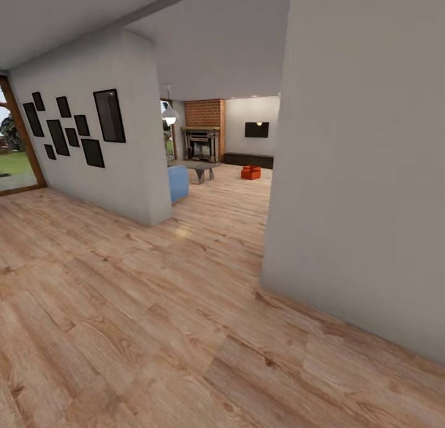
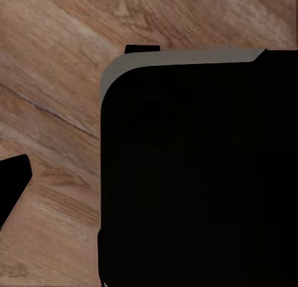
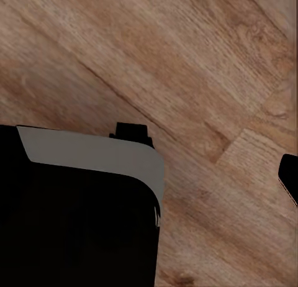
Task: Move the two storage containers from the living room to the garage. In the garage, place one container on the floor and stack the other container on top of it (either order is fine).
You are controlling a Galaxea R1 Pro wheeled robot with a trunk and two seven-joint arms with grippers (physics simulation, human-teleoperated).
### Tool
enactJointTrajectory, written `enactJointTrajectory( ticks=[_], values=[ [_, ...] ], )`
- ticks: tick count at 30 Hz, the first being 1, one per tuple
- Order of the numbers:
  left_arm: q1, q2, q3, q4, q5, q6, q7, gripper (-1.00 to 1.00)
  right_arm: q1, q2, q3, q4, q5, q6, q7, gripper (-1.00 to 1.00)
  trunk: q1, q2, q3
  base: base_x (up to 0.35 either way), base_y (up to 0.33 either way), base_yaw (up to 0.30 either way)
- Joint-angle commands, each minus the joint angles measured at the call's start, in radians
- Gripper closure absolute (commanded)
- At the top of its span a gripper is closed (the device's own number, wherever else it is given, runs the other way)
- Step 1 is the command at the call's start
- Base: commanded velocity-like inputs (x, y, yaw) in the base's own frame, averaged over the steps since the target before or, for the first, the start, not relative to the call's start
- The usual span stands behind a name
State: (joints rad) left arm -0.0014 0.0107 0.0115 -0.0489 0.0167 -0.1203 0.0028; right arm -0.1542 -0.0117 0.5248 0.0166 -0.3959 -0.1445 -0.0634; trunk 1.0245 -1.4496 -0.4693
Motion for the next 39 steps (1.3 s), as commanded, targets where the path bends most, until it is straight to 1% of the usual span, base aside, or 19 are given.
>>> enactJointTrajectory(
  ticks=[1,3,12,39],
  values=[
    [0.000,0.000,0.001,0.000,0.002,-0.002,0.000,-1.00,-0.001,0.000,0.006,0.002,-0.011,-0.004,-0.002,-1.00,0.001,0.000,-0.001,0.322,0.000,0.000],
    [0.000,0.000,0.001,0.000,0.002,-0.002,0.000,-1.00,-0.001,-0.001,0.001,0.002,-0.015,-0.004,-0.002,-1.00,0.001,0.000,-0.001,0.322,0.000,0.000],
    [0.000,0.000,0.001,0.000,0.002,-0.004,0.000,-1.00,-0.001,-0.001,0.011,0.002,-0.004,-0.006,0.003,-1.00,0.001,0.000,-0.001,0.322,0.000,0.000],
    [0.000,0.001,0.001,0.000,0.002,-0.004,0.000,-1.00,-0.001,-0.001,0.018,0.002,-0.001,-0.006,-0.003,-1.00,0.001,0.000,-0.001,0.322,0.000,0.000]
  ],
)
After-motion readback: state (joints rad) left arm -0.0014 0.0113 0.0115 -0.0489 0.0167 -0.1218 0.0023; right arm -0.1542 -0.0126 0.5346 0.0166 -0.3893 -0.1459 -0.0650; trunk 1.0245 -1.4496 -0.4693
